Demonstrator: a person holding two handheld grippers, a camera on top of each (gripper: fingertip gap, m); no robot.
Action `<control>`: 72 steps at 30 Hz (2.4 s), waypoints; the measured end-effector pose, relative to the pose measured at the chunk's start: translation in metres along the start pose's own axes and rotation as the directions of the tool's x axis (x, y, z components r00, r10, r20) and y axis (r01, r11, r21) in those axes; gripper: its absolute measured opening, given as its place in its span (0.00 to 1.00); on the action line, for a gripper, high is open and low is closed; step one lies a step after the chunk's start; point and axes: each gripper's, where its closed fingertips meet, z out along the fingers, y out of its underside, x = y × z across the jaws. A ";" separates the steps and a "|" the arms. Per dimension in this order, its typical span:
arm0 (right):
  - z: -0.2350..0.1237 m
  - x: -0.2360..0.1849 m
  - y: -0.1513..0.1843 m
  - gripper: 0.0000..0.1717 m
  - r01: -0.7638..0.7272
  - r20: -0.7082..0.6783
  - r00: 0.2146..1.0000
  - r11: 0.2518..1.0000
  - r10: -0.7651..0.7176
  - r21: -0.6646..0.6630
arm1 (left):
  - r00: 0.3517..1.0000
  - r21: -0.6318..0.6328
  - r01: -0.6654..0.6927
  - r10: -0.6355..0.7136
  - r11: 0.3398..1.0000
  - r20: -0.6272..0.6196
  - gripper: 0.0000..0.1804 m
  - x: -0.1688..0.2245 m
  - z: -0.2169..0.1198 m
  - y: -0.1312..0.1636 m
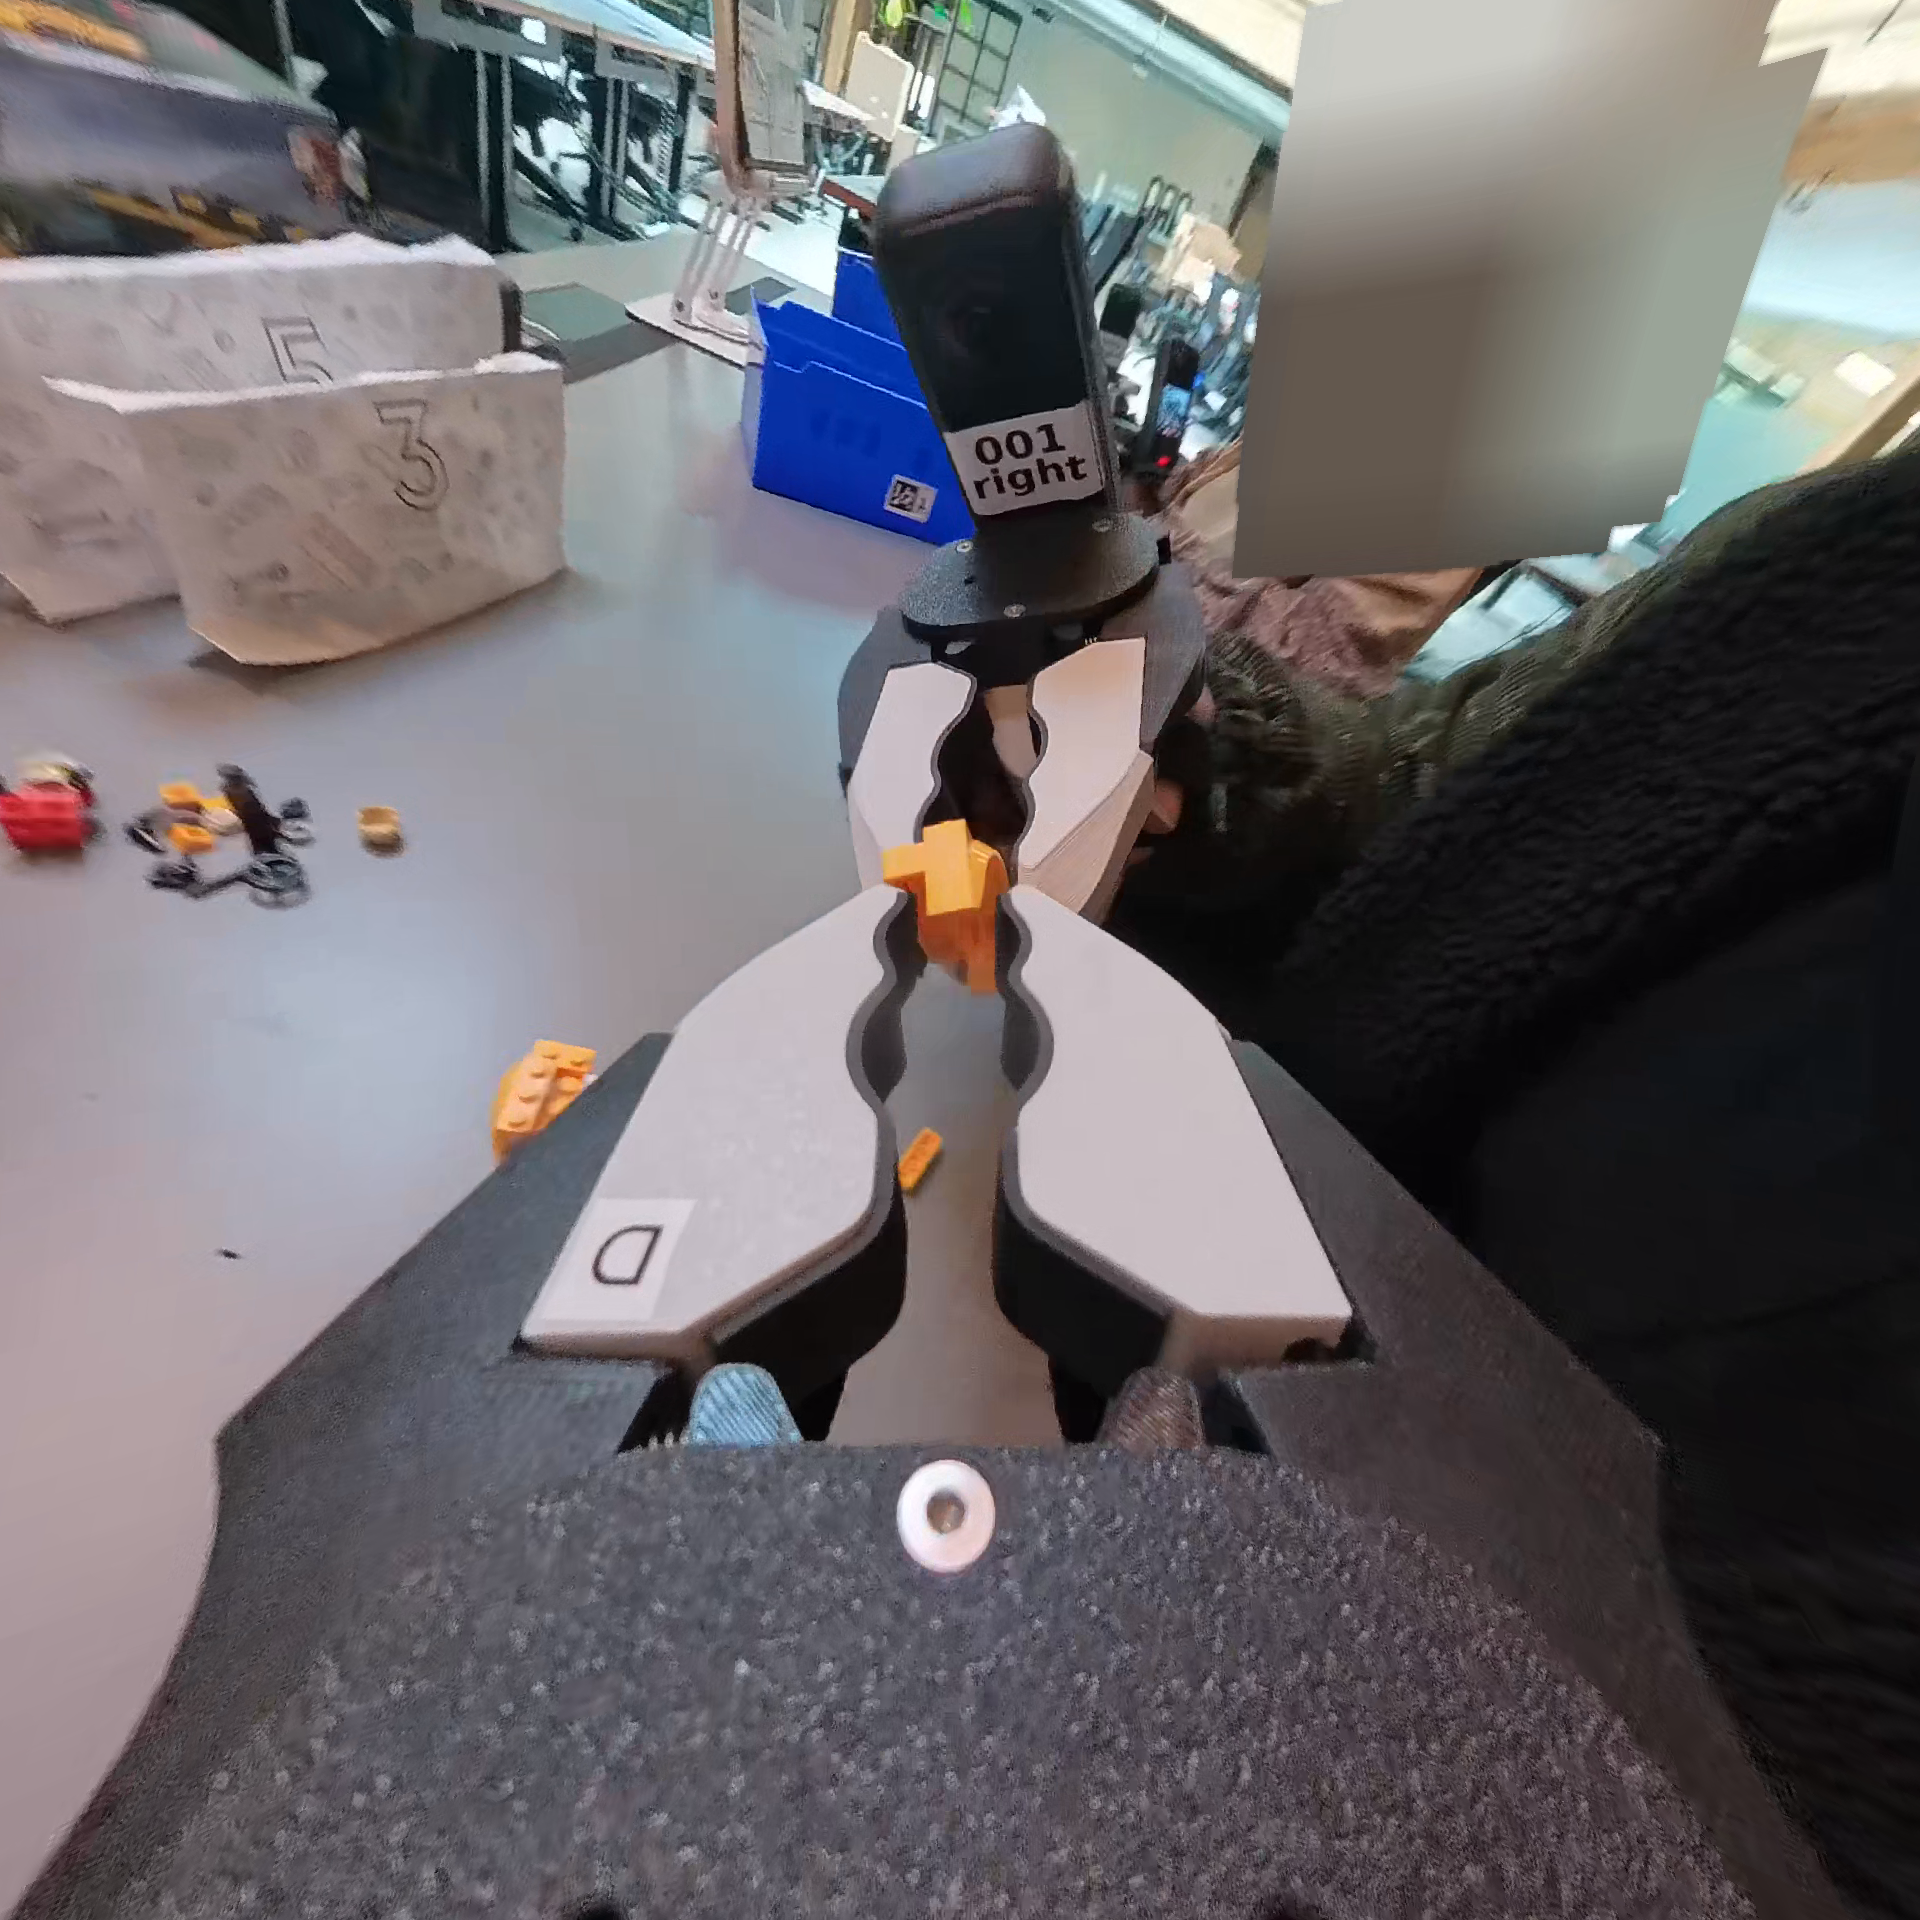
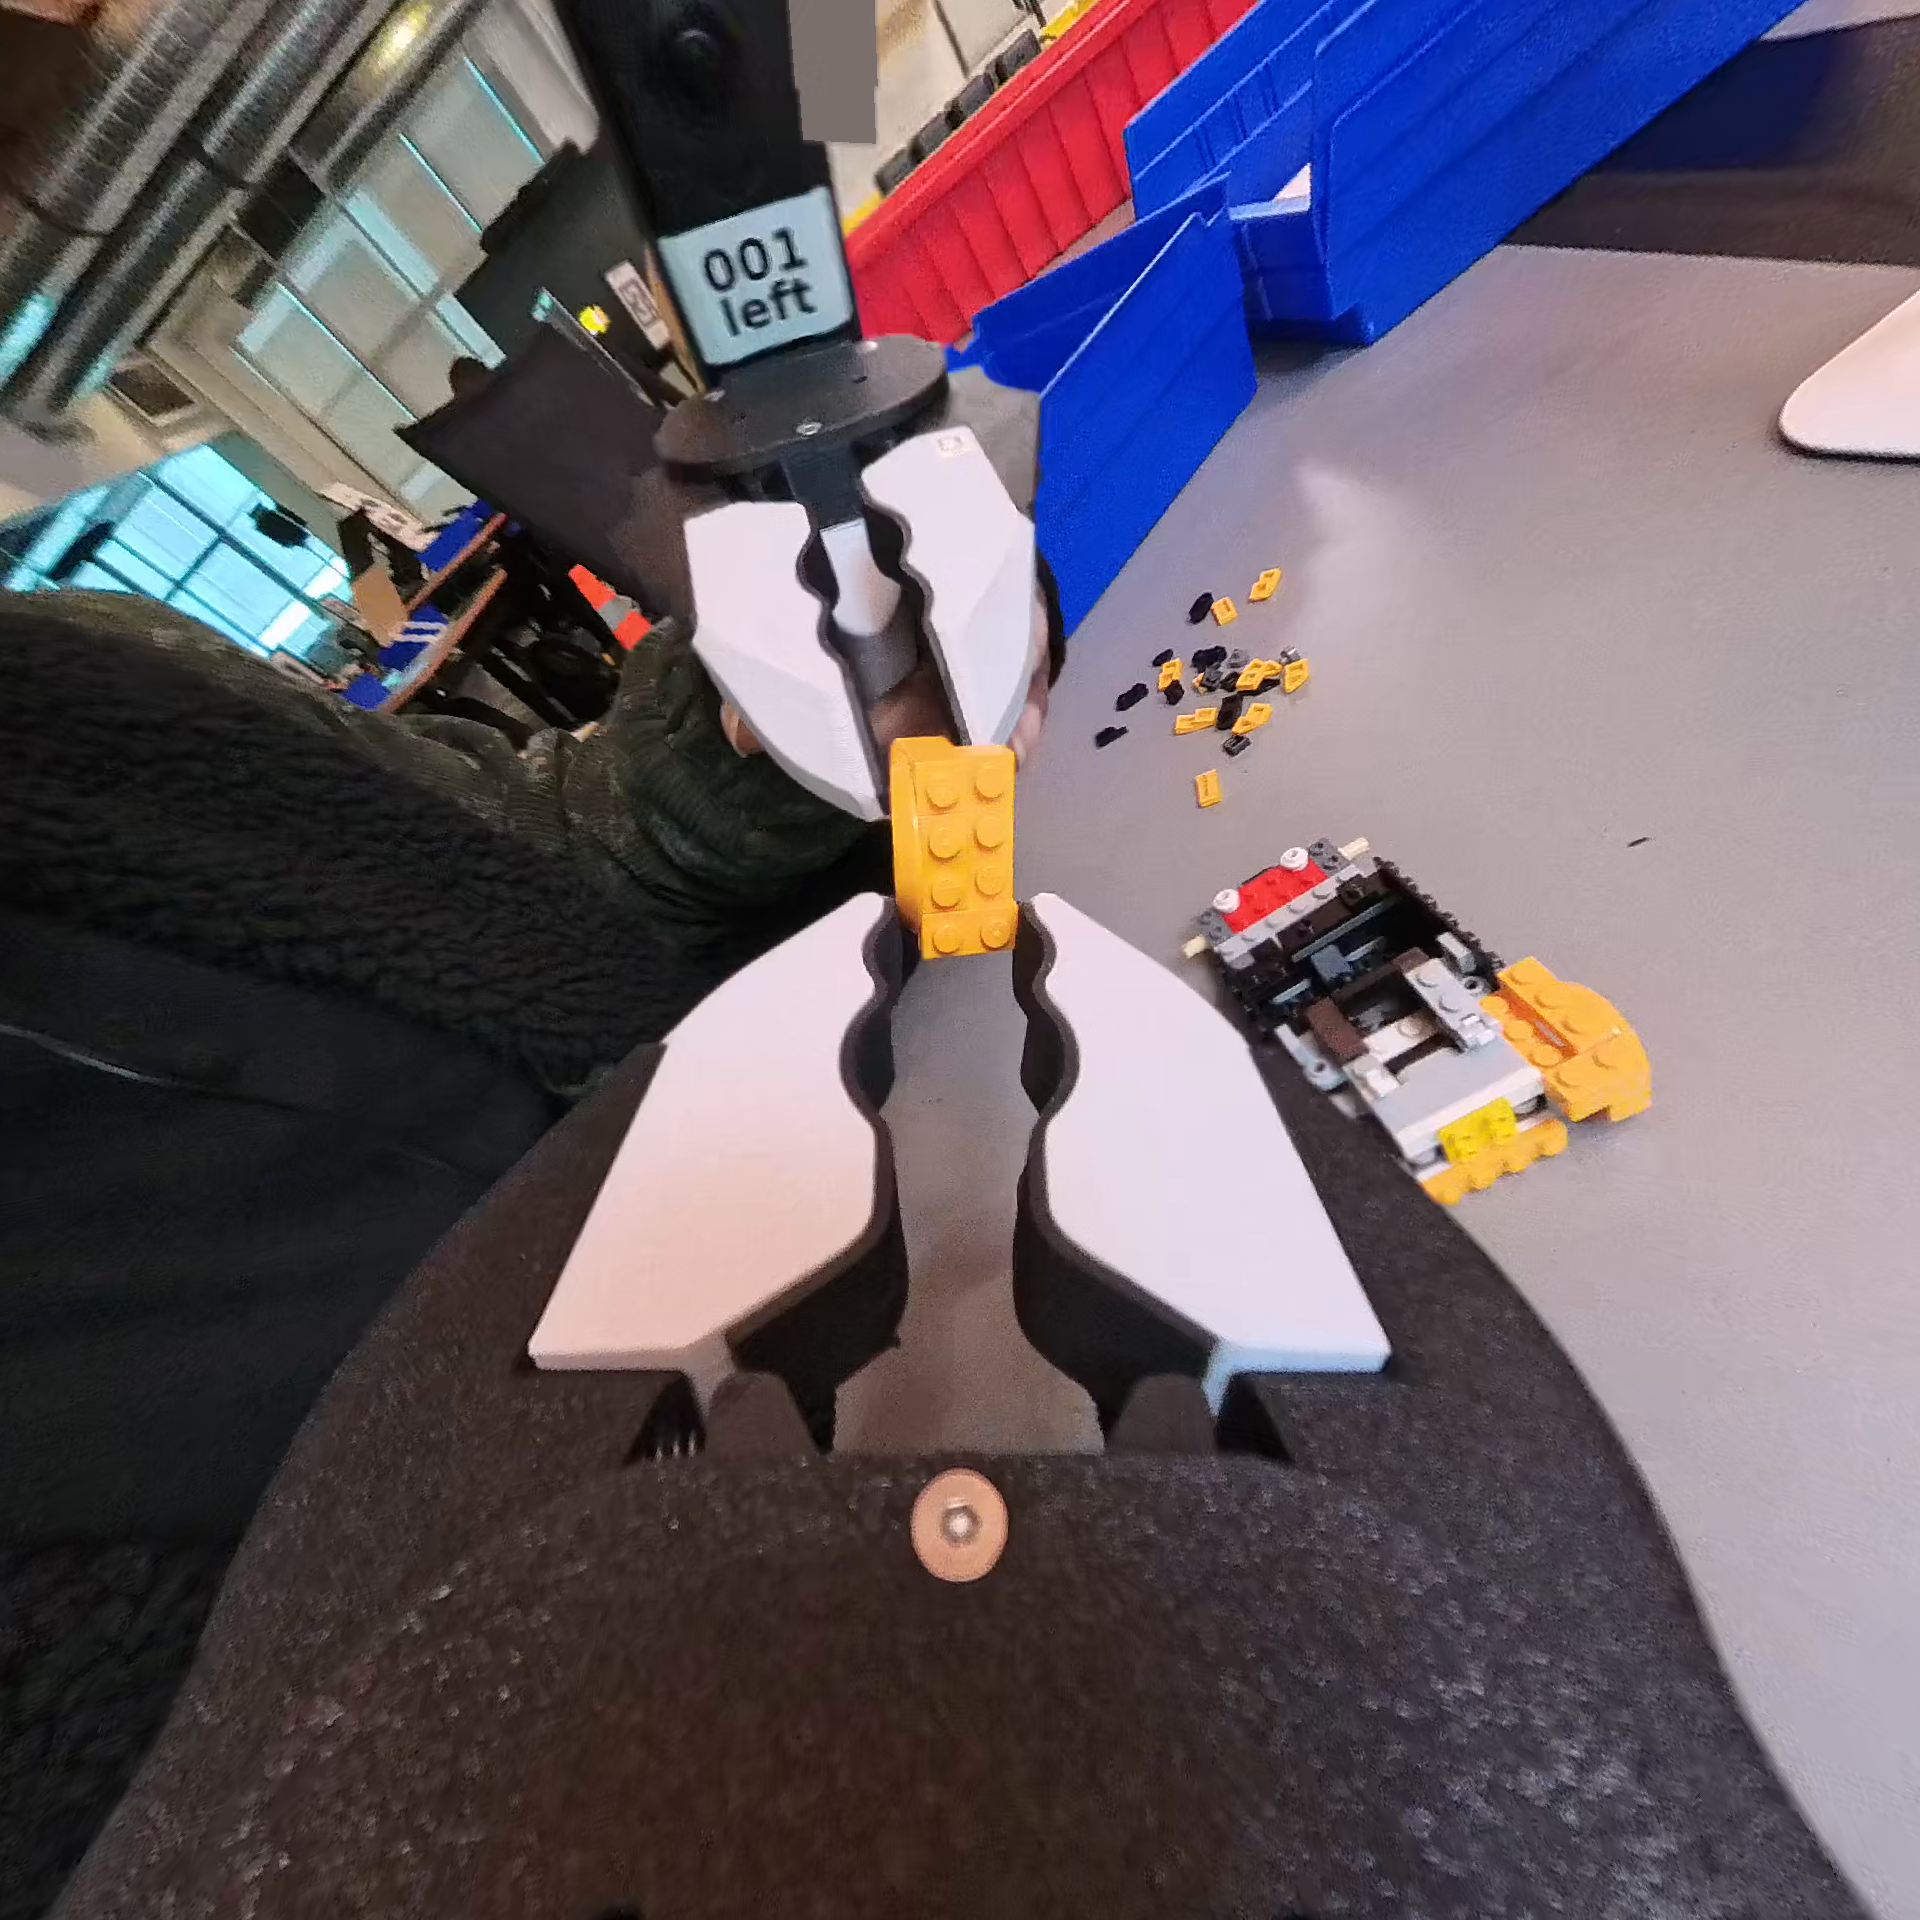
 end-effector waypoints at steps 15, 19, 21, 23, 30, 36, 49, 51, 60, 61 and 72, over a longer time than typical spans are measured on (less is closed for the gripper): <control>-0.001 -0.006 -0.011 0.12 0.069 -0.018 0.998 0.995 -0.068 0.066 | 0.844 -0.024 -0.480 0.469 0.877 0.260 0.02 -0.016 -0.010 -0.009; -0.005 -0.011 -0.020 0.18 0.323 -0.129 0.942 0.942 -0.310 0.090 | 0.995 0.212 -0.091 0.096 0.973 -0.013 0.02 -0.010 -0.021 -0.022; -0.006 -0.012 -0.022 0.18 0.396 -0.167 0.910 0.914 -0.378 0.089 | 0.992 0.254 0.053 -0.021 0.966 -0.126 0.01 -0.008 -0.021 -0.024; -0.006 -0.013 -0.023 0.20 0.432 -0.185 0.893 0.898 -0.411 0.087 | 0.976 0.257 0.137 -0.086 0.957 -0.202 0.01 -0.004 -0.017 -0.023; -0.007 -0.015 -0.025 0.22 0.410 -0.164 0.907 0.904 -0.389 0.121 | 0.946 0.208 0.234 -0.173 0.950 -0.276 0.02 0.003 -0.001 -0.014; -0.006 -0.020 -0.025 0.24 0.317 -0.081 0.948 0.934 -0.308 0.162 | 0.946 0.189 0.231 -0.175 0.955 -0.272 0.02 0.005 0.003 -0.012; -0.004 -0.020 -0.018 0.20 0.440 -0.142 0.894 0.894 -0.426 0.086 | 0.988 0.149 -0.018 0.040 0.989 -0.147 0.03 0.002 0.006 0.000; -0.007 -0.017 -0.020 0.20 0.450 -0.167 0.885 0.889 -0.434 0.080 | 0.993 0.121 -0.054 0.066 0.991 -0.098 0.08 -0.007 0.002 0.003; -0.004 -0.003 -0.010 0.20 0.481 -0.216 0.854 0.876 -0.473 -0.018 | 0.967 0.011 -0.173 0.172 0.985 -0.186 0.06 0.022 0.007 0.016; -0.005 -0.003 -0.010 0.20 0.479 -0.214 0.855 0.878 -0.471 -0.017 | 0.968 0.015 -0.168 0.168 0.986 -0.185 0.06 0.022 0.007 0.015; -0.003 -0.014 0.000 0.20 0.355 0.011 0.934 0.934 -0.356 0.049 | 0.950 0.033 -0.054 0.062 0.998 -0.307 0.02 0.033 0.004 0.012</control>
